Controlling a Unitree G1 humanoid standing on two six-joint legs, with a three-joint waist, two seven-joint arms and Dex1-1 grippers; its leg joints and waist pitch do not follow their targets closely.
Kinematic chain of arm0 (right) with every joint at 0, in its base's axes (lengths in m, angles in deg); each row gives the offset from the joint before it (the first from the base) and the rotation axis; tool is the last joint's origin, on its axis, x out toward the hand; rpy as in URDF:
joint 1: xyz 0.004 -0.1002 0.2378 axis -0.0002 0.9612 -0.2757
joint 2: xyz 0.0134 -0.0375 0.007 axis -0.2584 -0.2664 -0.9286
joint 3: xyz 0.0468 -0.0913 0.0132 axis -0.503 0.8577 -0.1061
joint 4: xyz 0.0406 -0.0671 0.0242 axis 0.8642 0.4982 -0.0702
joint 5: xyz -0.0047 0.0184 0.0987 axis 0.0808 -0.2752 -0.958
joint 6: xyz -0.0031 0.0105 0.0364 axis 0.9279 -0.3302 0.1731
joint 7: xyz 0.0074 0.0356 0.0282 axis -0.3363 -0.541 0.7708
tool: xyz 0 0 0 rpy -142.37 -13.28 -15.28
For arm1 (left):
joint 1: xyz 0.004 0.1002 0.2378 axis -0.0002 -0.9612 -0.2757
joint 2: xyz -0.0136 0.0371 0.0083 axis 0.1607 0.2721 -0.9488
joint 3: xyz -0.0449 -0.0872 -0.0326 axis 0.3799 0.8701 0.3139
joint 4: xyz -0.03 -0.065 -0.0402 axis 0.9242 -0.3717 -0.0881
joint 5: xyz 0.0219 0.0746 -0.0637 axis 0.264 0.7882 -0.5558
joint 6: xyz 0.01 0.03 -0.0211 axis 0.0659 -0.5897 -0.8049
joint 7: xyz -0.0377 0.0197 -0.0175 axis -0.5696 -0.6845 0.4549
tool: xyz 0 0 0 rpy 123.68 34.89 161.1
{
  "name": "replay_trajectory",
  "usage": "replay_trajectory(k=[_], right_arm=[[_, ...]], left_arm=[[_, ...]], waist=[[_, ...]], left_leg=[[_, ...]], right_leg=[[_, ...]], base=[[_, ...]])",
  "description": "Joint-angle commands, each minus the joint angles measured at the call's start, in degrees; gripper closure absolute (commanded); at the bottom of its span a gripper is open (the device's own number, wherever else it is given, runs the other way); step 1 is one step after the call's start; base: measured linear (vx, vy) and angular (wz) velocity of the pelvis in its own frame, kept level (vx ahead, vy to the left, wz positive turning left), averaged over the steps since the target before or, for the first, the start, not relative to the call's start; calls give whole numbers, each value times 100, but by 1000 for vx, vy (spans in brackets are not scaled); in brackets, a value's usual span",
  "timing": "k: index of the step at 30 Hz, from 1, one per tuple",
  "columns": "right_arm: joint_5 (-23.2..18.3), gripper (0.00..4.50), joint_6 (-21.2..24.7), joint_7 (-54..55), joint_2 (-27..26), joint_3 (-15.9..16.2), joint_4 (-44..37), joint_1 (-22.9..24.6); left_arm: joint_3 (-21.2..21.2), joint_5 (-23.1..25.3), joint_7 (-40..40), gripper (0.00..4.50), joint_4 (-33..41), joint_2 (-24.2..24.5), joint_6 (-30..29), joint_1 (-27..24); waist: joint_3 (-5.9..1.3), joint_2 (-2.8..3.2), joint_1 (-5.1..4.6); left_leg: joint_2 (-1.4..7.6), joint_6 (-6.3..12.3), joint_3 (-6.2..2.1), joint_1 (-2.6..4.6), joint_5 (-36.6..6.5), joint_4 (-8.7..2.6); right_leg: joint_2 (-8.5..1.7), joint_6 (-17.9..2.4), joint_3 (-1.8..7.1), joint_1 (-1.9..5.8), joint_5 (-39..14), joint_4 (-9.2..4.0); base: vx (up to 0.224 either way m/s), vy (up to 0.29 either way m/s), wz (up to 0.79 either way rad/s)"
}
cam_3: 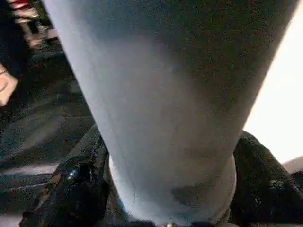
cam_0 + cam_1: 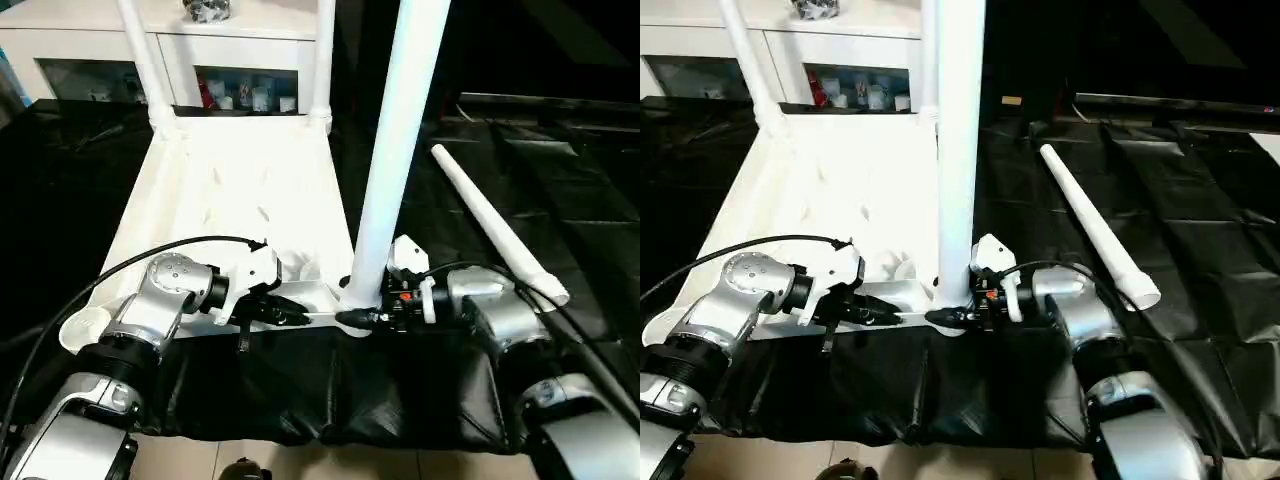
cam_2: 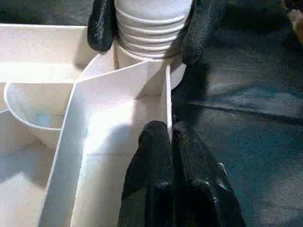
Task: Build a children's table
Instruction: Rotate leg to tighten
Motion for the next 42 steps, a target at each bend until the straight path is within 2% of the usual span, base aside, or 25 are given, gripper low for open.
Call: replay_trajectory(k=[1, 2, 3, 4, 5, 6, 7, 9, 10, 11, 12, 13, 15, 16, 17, 18, 19, 22, 25, 27, 29, 32, 33, 38, 42], right_arm=[[-74, 169, 136, 872, -408, -118, 103, -24], [-74, 169, 136, 872, -408, -118, 103, -24], [7, 169, 207, 1929, -669, -335, 293, -98], [25, 169, 208, 2110, -715, -364, 333, -115], [102, 170, 227, 2905, -923, -484, 523, -196], [119, 171, 230, 3067, -967, -504, 561, -213], [132, 171, 270, 3626, -1113, -606, 714, -288], [108, 171, 288, 4211, -1295, -743, 904, -389], [130, 171, 177, 4357, -1429, -750, 974, -431], [143, 171, 88, 4366, -1485, -750, 973, -435], [143, 115, -5, 4363, -1532, -755, 969, -437], [153, 101, -89, 4353, -1554, -753, 956, -436], [107, 94, -172, 4270, -1569, -833, 900, -429], [95, 80, -192, 4302, -1575, -851, 907, -438], [95, 80, -240, 4211, -1529, -832, 881, -431], [104, 56, -295, 4050, -1450, -795, 837, -411], [88, 52, -349, 3848, -1355, -762, 803, -391], [48, 45, -452, 3144, -1032, -641, 705, -313], [-2, 9, -375, 2508, -771, -572, 585, -252], [81, 3, -331, 1739, -440, -359, 441, -187], [88, 3, -319, 1597, -386, -326, 413, -177], [22, 3, -211, 761, -137, -134, 179, -91], [13, 3, -189, 285, 16, 2, 89, -66], [42, 49, -202, -174, 131, 105, 99, -106], [-12, 77, -127, -355, 164, 144, 47, -140]], left_arm=[[-7, -44, -492, 450, 15, -462, -188, 195], [-7, -44, -492, 450, 15, -462, -188, 195], [108, 69, -1201, 450, -139, -733, -448, 343], [114, 94, -1310, 450, -155, -782, -480, 363], [127, 190, -1761, 450, -206, -1009, -642, 441], [125, 207, -1845, 450, -209, -1058, -681, 453], [119, 259, -2107, 450, -219, -1218, -766, 488], [106, 308, -2418, 450, -244, -1421, -857, 535], [85, 311, -2580, 450, -247, -1583, -898, 555], [74, 329, -2629, 450, -251, -1639, -894, 560], [55, 333, -2615, 450, -246, -1683, -884, 557], [45, 331, -2586, 450, -236, -1708, -874, 550], [42, 358, -2532, 450, -231, -1703, -827, 551], [37, 367, -2523, 450, -221, -1699, -819, 548], [35, 356, -2454, 450, -189, -1657, -808, 529], [30, 342, -2350, 450, -152, -1592, -759, 503], [18, 308, -2205, 450, -96, -1515, -716, 466], [-10, 197, -1776, 450, 49, -1291, -568, 372], [-15, 95, -1387, 450, 153, -1107, -502, 317], [-61, 15, -868, 450, 233, -865, -375, 281], [-73, 19, -791, 450, 236, -821, -347, 280], [-76, -17, -430, 450, 212, -635, -246, 283], [-86, -39, -191, 450, 216, -519, -195, 270], [-145, -104, 197, 450, 295, -359, -152, 209], [-201, -162, 404, 450, 336, -268, -129, 171]], waist=[[-364, -30, -25], [-348, -35, -52], [-350, -36, -86], [-326, -33, -106], [-334, -17, -128], [-325, -31, -161], [-338, 4, -179], [-338, -16, -234], [-351, 10, -238], [-351, 11, -237], [-356, 7, -229], [-365, -2, -220], [-388, 21, -209], [-391, 18, -202], [-394, 15, -202], [-398, 16, -198], [-399, 37, -193], [-407, 21, -185], [-415, 35, -166], [-408, 7, -153], [-411, 29, -136], [-399, 21, -99], [-402, 36, -81], [-397, 34, -25], [-395, 37, -17]], left_leg=[[219, 56, -108, 105, -1590, -412], [212, 14, -113, 109, -1650, -421], [204, -50, -124, 129, -1755, -413], [198, -85, -125, 138, -1801, -421], [181, -153, -151, 157, -1898, -419], [177, -176, -156, 149, -1913, -427], [173, -193, -175, 148, -1945, -427], [160, -168, -177, 141, -1975, -421], [152, -113, -166, 134, -1949, -412], [151, -91, -161, 135, -1944, -413], [153, -68, -154, 134, -1927, -408], [152, -17, -144, 125, -1876, -403], [163, 45, -139, 91, -1688, -412], [164, 72, -127, 97, -1636, -407], [161, 84, -122, 91, -1607, -402], [160, 98, -121, 87, -1572, -400], [154, 149, -114, 80, -1525, -391], [161, 223, -113, 63, -1458, -384], [190, 296, -103, 53, -1341, -376], [186, 331, -94, 55, -1376, -371], [202, 338, -86, 77, -1377, -366], [203, 321, -85, 76, -1434, -375], [213, 301, -87, 98, -1482, -376], [227, 217, -83, 122, -1566, -384], [224, 191, -95, 101, -1543, -393]], right_leg=[[-402, -1066, 320, 235, -2059, -468], [-400, -1038, 319, 221, -2186, -484], [-421, -944, 320, 218, -2489, -528], [-415, -927, 322, 194, -2590, -549], [-423, -836, 301, 202, -2857, -573], [-424, -798, 295, 197, -2956, -591], [-431, -728, 281, 211, -3040, -613], [-416, -705, 272, 203, -3040, -627], [-404, -703, 283, 196, -2882, -631], [-398, -718, 283, 195, -2824, -633], [-397, -733, 286, 193, -2743, -631], [-390, -779, 296, 198, -2563, -610], [-368, -920, 303, 234, -2025, -539], [-361, -1002, 306, 235, -1814, -518], [-362, -1036, 308, 242, -1735, -506], [-366, -1060, 307, 252, -1680, -497], [-372, -1087, 306, 264, -1627, -496], [-370, -1117, 300, 287, -1515, -481], [-353, -1251, 298, 293, -1199, -421], [-343, -1281, 284, 303, -1232, -427], [-347, -1312, 296, 275, -1201, -418], [-347, -1287, 301, 284, -1305, -422], [-357, -1290, 303, 268, -1375, -433], [-362, -1337, 315, 244, -1399, -429], [-371, -1324, 313, 260, -1443, -418]], base=[[0, 0, 0], [0, 0, 0], [0, 0, 0], [0, 0, 0], [0, 0, 0], [0, 0, 0], [0, 0, 0], [0, 0, 0], [0, 0, 0], [0, 0, 0], [0, 0, 0], [0, 0, 0], [0, 0, 0], [0, 0, 0], [0, 0, 0], [0, 0, 0], [0, 0, 0], [0, 0, 0], [0, 0, 0], [0, 0, 0], [0, 0, 0], [0, 0, 0], [0, 0, 0], [0, 0, 0], [0, 0, 0]])
